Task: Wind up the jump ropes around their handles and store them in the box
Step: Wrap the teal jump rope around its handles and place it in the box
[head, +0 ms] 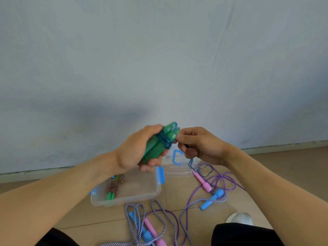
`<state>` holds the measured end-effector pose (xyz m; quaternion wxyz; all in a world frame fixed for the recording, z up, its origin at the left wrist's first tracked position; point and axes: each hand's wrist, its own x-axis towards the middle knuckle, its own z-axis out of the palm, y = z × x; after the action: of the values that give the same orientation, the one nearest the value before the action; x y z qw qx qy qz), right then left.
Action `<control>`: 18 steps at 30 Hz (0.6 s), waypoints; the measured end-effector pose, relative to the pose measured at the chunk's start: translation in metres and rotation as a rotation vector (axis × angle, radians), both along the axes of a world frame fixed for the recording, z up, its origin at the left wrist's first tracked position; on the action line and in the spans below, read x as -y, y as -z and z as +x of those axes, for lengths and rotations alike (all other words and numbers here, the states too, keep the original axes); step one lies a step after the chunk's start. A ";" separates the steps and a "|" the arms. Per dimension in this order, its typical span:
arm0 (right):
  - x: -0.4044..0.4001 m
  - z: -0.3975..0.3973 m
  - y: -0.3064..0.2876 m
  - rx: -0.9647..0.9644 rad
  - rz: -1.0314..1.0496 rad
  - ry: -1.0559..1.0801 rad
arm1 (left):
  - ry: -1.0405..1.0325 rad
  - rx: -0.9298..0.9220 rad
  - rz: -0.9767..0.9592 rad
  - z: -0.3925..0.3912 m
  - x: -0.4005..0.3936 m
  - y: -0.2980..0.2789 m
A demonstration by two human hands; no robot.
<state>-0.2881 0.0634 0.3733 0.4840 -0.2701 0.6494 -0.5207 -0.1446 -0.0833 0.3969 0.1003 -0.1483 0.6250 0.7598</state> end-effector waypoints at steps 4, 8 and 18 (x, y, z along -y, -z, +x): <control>-0.008 -0.016 0.005 -0.101 0.152 0.049 | -0.421 -0.163 0.075 -0.006 0.026 0.005; -0.035 -0.048 0.028 -0.551 0.694 -0.032 | -0.688 -0.034 -0.223 -0.007 0.065 0.015; -0.105 -0.101 0.051 -0.490 1.108 0.436 | -0.666 0.170 -0.535 -0.002 0.087 0.041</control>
<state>-0.3896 0.1688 0.3218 0.2726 0.0471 0.9537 -0.1175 -0.1468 -0.1708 0.3556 -0.1409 -0.4246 0.7074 0.5472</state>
